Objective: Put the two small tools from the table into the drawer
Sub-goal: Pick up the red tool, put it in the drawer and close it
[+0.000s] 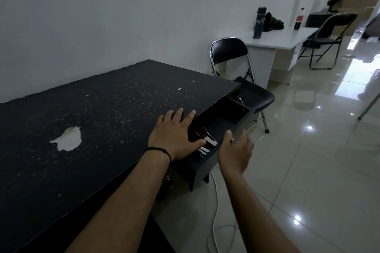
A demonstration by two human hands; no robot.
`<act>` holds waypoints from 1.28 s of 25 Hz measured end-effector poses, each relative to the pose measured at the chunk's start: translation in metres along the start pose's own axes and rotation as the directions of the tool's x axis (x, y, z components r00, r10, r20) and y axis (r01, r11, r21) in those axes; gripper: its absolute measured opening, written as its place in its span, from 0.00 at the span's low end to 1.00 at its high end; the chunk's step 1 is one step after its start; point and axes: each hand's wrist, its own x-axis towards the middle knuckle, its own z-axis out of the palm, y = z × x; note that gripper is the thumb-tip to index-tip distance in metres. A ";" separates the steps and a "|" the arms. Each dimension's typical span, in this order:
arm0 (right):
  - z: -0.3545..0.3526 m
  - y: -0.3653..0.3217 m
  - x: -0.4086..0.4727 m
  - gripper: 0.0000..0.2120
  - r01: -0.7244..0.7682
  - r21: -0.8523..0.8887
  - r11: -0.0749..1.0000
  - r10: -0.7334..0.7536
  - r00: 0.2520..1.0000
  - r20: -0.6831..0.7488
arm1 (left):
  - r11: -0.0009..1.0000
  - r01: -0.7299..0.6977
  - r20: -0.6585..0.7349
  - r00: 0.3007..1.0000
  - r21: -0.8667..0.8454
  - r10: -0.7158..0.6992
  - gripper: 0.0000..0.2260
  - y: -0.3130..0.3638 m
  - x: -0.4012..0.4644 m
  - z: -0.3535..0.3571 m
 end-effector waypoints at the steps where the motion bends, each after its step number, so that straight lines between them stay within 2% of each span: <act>1: 0.003 0.006 -0.005 0.28 -0.090 0.059 0.994 0.087 0.995 0.050 | 1.000 0.001 0.009 1.000 0.009 -0.001 0.46 0.001 -0.003 0.000; 4: 0.008 0.012 -0.008 0.30 -0.177 0.164 0.970 0.149 0.973 0.174 | 1.000 0.000 0.035 0.999 0.000 0.000 0.52 0.002 -0.004 -0.001; 12: 0.007 -0.006 -0.001 0.28 -0.139 0.222 0.965 0.105 0.982 0.159 | 1.000 0.007 0.030 1.000 0.013 -0.007 0.57 0.001 -0.001 0.000; 17: 0.019 -0.021 0.001 0.24 -0.113 0.322 0.940 0.043 0.975 0.216 | 1.000 -0.003 0.049 0.999 0.023 0.002 0.56 0.002 0.000 -0.002; 21: 0.035 -0.040 0.005 0.26 -0.143 0.331 0.933 0.024 0.941 0.339 | 0.997 -0.024 0.021 1.000 0.078 0.023 0.48 0.000 0.001 0.000; 24: 0.042 -0.043 0.006 0.25 -0.179 0.334 0.926 0.030 0.914 0.405 | 0.994 -0.028 -0.014 0.999 0.109 0.030 0.46 0.000 0.001 0.001; 32: 0.046 -0.045 0.015 0.23 -0.210 0.351 0.913 0.048 0.907 0.418 | 0.988 -0.019 -0.024 0.999 0.155 0.023 0.48 0.002 0.000 0.003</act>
